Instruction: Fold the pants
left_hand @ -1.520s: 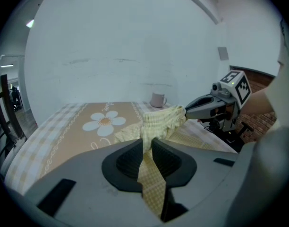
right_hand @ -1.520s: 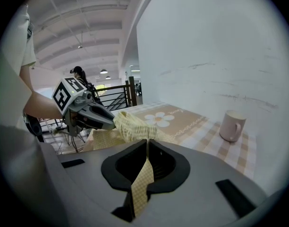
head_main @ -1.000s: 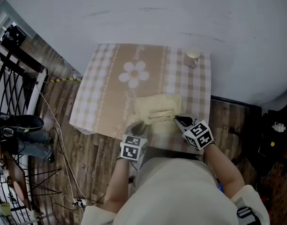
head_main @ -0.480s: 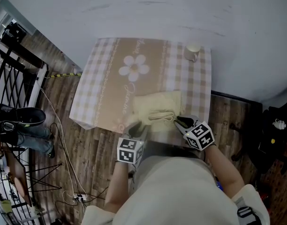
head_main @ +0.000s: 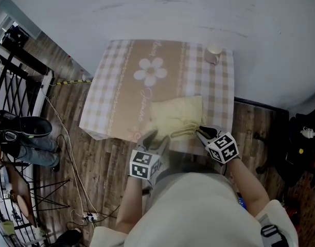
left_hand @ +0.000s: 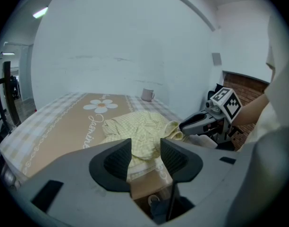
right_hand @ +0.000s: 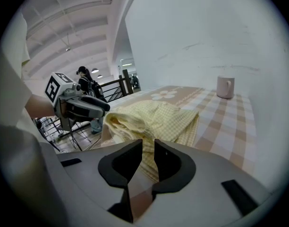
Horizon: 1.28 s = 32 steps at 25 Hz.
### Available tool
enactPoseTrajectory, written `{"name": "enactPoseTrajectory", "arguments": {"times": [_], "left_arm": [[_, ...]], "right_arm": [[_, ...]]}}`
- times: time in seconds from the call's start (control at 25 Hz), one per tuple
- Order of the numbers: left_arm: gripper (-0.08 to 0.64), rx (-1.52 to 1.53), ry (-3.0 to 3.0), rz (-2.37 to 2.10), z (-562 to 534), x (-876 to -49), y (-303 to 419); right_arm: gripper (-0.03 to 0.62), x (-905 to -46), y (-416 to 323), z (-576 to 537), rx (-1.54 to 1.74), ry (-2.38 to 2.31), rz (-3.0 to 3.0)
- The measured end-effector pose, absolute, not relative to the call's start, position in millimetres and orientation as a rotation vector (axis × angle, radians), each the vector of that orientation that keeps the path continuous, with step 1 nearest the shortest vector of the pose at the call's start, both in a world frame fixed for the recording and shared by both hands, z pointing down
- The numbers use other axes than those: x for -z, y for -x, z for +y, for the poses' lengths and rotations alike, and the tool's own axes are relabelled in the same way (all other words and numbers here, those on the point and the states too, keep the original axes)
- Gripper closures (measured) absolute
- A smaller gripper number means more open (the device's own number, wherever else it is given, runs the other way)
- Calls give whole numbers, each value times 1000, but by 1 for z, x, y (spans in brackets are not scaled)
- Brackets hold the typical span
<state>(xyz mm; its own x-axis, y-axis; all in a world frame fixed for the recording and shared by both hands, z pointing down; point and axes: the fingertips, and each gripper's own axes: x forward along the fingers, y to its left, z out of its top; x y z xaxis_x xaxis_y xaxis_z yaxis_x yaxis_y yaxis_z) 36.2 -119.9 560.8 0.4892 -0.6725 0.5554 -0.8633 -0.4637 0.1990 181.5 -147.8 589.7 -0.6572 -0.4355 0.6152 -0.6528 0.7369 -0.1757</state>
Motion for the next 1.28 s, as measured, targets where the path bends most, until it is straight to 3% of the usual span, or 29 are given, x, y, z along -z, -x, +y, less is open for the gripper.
{"name": "enactPoseTrajectory", "arguments": {"times": [0.28, 0.44, 0.6, 1.28], "left_arm": [[399, -604, -2306, -1238, -86, -561, -36], [482, -614, -2278, -1260, -56, -561, -24], [520, -526, -2260, -1301, -32, -550, -6], [540, -318, -2203, -1494, 88, -489, 44]], "right_arm": [[526, -586, -179, -112, -535, -901, -2354], [528, -576, -170, -84, -553, -965, -2374], [555, -555, -154, -63, -560, -1071, -2431], [580, -471, -91, 70, -437, -1126, -2612]]}}
